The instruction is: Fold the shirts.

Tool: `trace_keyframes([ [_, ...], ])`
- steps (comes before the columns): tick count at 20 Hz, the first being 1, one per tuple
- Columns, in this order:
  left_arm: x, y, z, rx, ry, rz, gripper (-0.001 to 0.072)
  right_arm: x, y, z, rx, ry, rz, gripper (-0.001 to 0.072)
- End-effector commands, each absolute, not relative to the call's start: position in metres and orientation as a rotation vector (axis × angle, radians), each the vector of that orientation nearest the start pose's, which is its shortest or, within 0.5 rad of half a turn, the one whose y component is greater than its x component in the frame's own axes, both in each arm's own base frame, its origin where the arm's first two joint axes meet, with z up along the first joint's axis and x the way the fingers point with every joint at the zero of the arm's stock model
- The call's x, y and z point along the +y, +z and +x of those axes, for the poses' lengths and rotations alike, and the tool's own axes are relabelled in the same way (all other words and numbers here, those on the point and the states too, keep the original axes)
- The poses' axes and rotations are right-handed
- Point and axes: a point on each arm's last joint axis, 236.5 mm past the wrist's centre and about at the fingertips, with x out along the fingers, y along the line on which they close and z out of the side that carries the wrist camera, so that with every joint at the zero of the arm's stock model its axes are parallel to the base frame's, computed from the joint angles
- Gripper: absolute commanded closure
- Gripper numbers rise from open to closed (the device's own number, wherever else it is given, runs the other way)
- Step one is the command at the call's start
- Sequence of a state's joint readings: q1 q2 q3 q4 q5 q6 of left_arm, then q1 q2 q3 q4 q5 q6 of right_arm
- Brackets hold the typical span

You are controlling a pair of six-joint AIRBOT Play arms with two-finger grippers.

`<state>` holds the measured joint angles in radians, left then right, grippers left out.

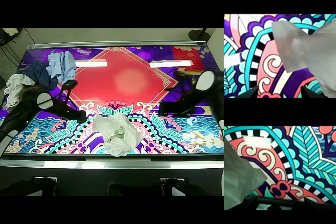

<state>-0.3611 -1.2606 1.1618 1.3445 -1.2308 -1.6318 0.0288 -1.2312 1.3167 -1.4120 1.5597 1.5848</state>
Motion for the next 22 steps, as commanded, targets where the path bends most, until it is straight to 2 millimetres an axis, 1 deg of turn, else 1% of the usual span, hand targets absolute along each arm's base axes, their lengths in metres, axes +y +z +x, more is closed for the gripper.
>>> trace_keyframes([
  [1, -0.169, -0.040, 0.314, 1.468, -0.371, -0.235, 0.0102, 0.052, 0.017, 0.299, 1.595, 0.150, 0.138, 0.0034],
  [2, -0.182, -0.053, 0.310, 1.485, -0.400, -0.303, 0.0102, 0.052, 0.009, 0.295, 1.612, 0.147, 0.141, 0.0035],
  [4, -0.204, -0.067, 0.313, 1.479, -0.442, -0.408, 0.0102, 0.052, -0.002, 0.289, 1.632, 0.143, 0.145, 0.0035],
  [6, -0.218, -0.073, 0.323, 1.447, -0.463, -0.463, 0.0102, 0.052, -0.009, 0.285, 1.645, 0.141, 0.148, 0.0035],
  [7, -0.224, -0.075, 0.326, 1.445, -0.473, -0.498, 0.0104, 0.051, -0.010, 0.284, 1.645, 0.140, 0.148, 0.0035],
  [9, -0.236, -0.081, 0.324, 1.463, -0.501, -0.540, 0.0107, 0.052, -0.010, 0.286, 1.637, 0.141, 0.151, 0.0035],
  [10, -0.239, -0.086, 0.324, 1.470, -0.503, -0.550, 0.0156, 0.055, -0.009, 0.287, 1.635, 0.149, 0.162, 0.0035],
  [11, -0.241, -0.090, 0.325, 1.471, -0.496, -0.553, 0.0353, 0.062, -0.011, 0.285, 1.640, 0.173, 0.189, 0.0034],
  [12, -0.241, -0.092, 0.326, 1.467, -0.489, -0.553, 0.0380, 0.071, -0.014, 0.281, 1.648, 0.211, 0.216, 0.0033],
  [13, -0.241, -0.094, 0.329, 1.459, -0.482, -0.553, 0.0467, 0.081, -0.020, 0.276, 1.658, 0.244, 0.254, 0.0032],
  [14, -0.240, -0.094, 0.331, 1.451, -0.477, -0.553, 0.0666, 0.089, -0.029, 0.272, 1.663, 0.257, 0.297, 0.0032],
  [17, -0.240, -0.091, 0.331, 1.449, -0.483, -0.552, 0.0674, 0.096, -0.067, 0.266, 1.690, 0.224, 0.372, 0.0043],
  [18, -0.241, -0.091, 0.329, 1.456, -0.489, -0.551, 0.0674, 0.101, -0.076, 0.265, 1.707, 0.225, 0.407, 0.0094],
  [19, -0.241, -0.089, 0.327, 1.461, -0.496, -0.549, 0.0675, 0.108, -0.082, 0.265, 1.727, 0.234, 0.451, 0.0114],
  [21, -0.242, -0.086, 0.326, 1.460, -0.504, -0.547, 0.0675, 0.124, -0.090, 0.273, 1.727, 0.258, 0.541, 0.0154],
  [22, -0.243, -0.085, 0.326, 1.457, -0.506, -0.545, 0.0675, 0.130, -0.093, 0.276, 1.726, 0.259, 0.580, 0.0154],
])
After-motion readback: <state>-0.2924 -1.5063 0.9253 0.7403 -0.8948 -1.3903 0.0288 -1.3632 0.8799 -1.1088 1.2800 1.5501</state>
